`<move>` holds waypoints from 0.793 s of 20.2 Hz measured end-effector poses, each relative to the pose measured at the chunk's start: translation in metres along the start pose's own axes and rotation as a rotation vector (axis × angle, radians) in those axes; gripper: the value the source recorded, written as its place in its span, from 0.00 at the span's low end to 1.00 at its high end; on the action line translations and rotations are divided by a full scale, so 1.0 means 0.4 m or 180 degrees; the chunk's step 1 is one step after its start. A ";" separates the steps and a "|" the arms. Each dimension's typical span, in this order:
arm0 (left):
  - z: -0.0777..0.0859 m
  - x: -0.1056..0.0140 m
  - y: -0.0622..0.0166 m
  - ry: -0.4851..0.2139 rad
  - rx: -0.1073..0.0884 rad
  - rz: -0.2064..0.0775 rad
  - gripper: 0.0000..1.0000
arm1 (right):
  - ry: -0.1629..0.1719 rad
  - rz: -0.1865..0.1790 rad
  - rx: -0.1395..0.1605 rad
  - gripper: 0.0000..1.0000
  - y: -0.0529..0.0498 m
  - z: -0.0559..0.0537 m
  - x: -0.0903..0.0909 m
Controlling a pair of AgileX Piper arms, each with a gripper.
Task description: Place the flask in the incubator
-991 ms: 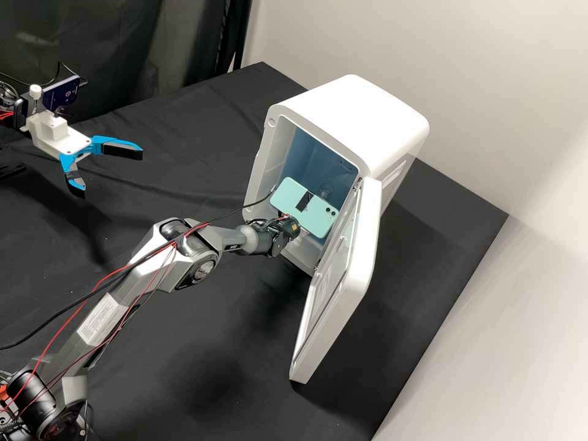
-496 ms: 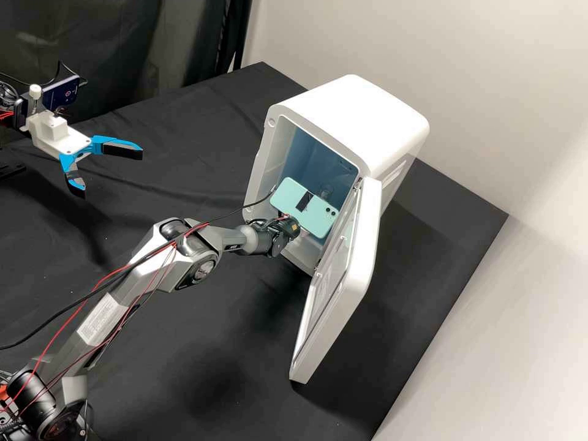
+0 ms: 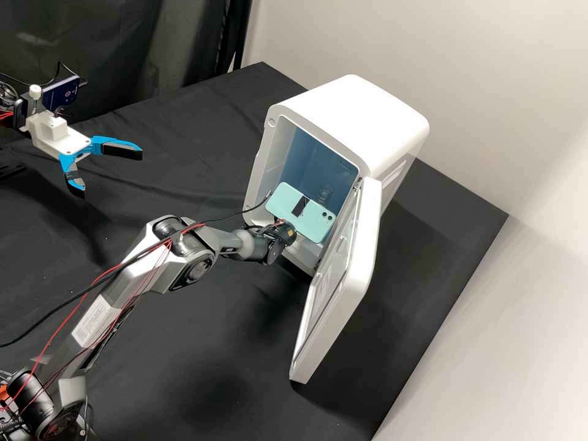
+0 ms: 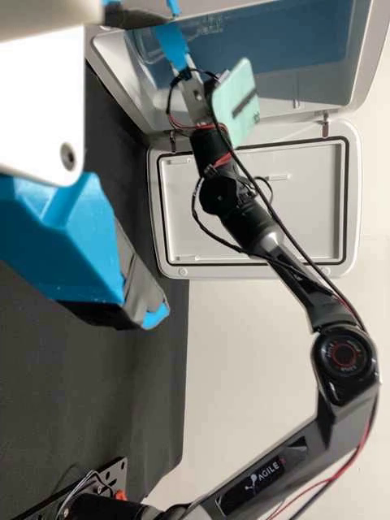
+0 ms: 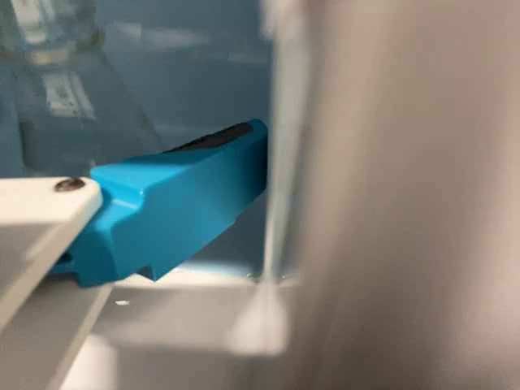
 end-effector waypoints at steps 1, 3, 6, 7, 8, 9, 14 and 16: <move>0.000 0.000 0.000 0.0000 0.0000 0.0000 1.00 | 0.0048 0.0055 0.0042 1.00 0.012 -0.002 -0.012; 0.000 0.000 0.000 0.0000 0.0000 0.0000 1.00 | 0.0120 0.0114 0.0072 1.00 0.022 -0.005 -0.030; 0.000 0.000 0.000 0.0000 0.0000 0.0000 1.00 | 0.0228 0.0200 0.0106 1.00 0.035 -0.010 -0.056; 0.000 0.000 0.000 0.0000 0.0000 0.0000 1.00 | 0.0256 0.0223 0.0112 1.00 0.036 -0.009 -0.063; 0.000 0.000 0.000 0.0000 0.0000 0.0000 1.00 | 0.0280 0.0233 0.0115 1.00 0.036 -0.009 -0.069; 0.000 0.000 0.000 0.0000 0.0000 0.0000 1.00 | 0.0279 0.0229 0.0109 1.00 0.036 -0.007 -0.074; 0.002 -0.003 -0.004 0.0004 -0.0016 -0.0016 1.00 | 0.0332 0.0266 0.0120 1.00 0.041 -0.012 -0.102; 0.001 -0.003 -0.004 0.0010 -0.0016 -0.0014 1.00 | 0.0377 0.0290 0.0121 1.00 0.043 -0.015 -0.116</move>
